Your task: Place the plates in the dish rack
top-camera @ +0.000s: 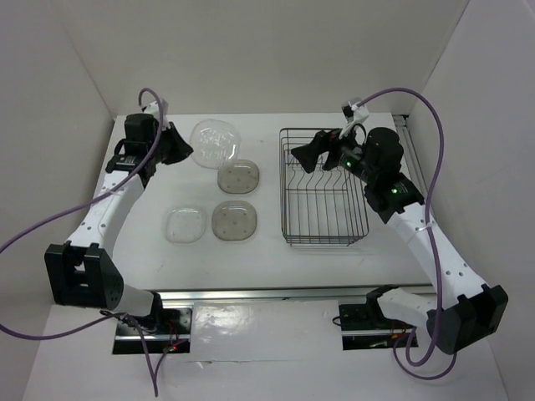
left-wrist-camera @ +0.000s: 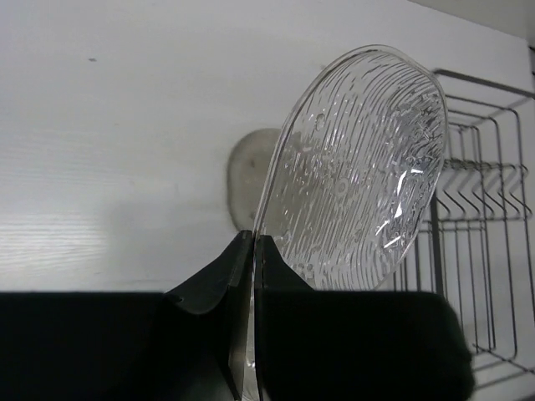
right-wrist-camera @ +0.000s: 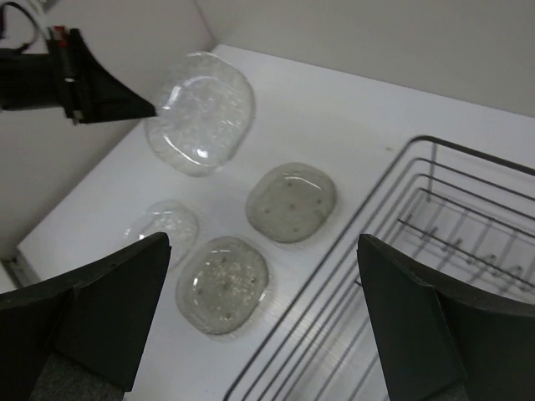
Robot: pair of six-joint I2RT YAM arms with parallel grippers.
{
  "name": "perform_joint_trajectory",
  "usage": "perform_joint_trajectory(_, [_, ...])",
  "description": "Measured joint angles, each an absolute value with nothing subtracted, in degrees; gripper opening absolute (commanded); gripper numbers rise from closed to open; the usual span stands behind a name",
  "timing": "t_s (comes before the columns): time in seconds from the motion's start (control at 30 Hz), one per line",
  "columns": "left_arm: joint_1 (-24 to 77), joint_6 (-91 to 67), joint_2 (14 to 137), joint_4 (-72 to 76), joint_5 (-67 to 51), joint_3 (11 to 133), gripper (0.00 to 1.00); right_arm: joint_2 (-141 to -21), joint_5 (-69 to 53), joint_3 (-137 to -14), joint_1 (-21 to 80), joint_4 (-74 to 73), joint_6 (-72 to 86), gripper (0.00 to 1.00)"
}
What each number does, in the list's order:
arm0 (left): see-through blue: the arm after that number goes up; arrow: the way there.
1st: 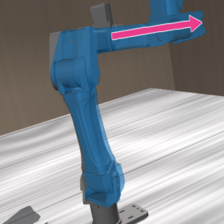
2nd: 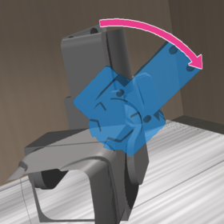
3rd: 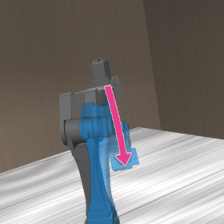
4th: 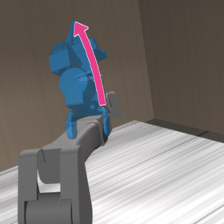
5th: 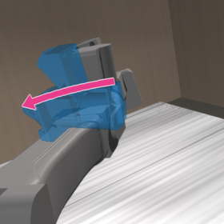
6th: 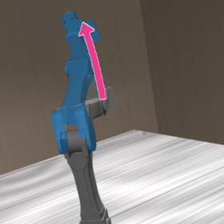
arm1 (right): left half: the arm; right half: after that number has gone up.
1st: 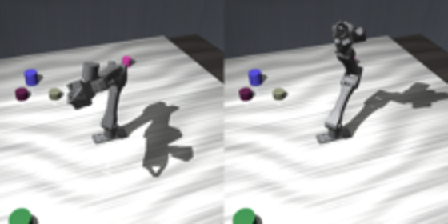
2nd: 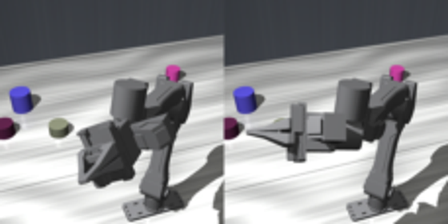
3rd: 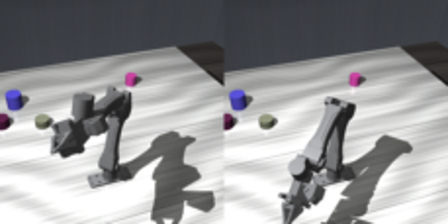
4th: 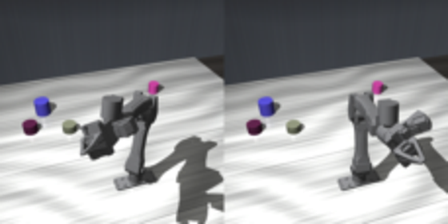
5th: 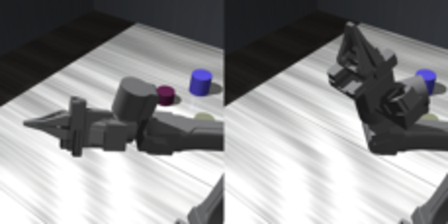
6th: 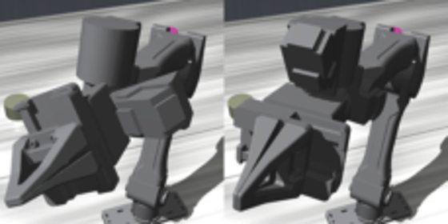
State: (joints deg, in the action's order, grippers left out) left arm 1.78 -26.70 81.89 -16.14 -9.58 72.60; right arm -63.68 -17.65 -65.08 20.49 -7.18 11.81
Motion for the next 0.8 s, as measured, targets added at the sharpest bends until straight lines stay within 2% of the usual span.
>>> perform_joint_trajectory(0.17, [5.34, -25.56, 79.55, -14.5, -15.49, 70.94, 0.0, -68.14, -25.02, -64.16, 20.78, 1.02, 14.37, 1.0])
perform_joint_trajectory(0.37, [6.48, -25.47, 76.53, -12.47, -21.63, 69.01, 0.0, -75.5, -26.22, -64.6, 24.97, 3.05, 14.81, 0.99])
perform_joint_trajectory(0.6, [10.85, -25.45, 73.52, -9.87, -27.31, 67.96, 0.0, -80.99, -25.71, -65.73, 28.08, 3.97, 14.52, 0.83])
perform_joint_trajectory(0.63, [11.27, -25.45, 73.45, -9.63, -27.88, 67.96, 0.0, -81.71, -25.63, -66.02, 28.27, 4.12, 14.5, 0.75])
perform_joint_trajectory(0.7, [11.46, -25.45, 73.43, -9.28, -28.86, 67.96, 0.0, -82.83, -25.3, -66.39, 28.64, 4.84, 14.31, 0.66])
perform_joint_trajectory(0.8, [11.4, -25.43, 73.43, -9.19, -29.02, 67.88, 0.0, -83.85, -24.93, -67.05, 29.23, 5.58, 14.5, 0.62])
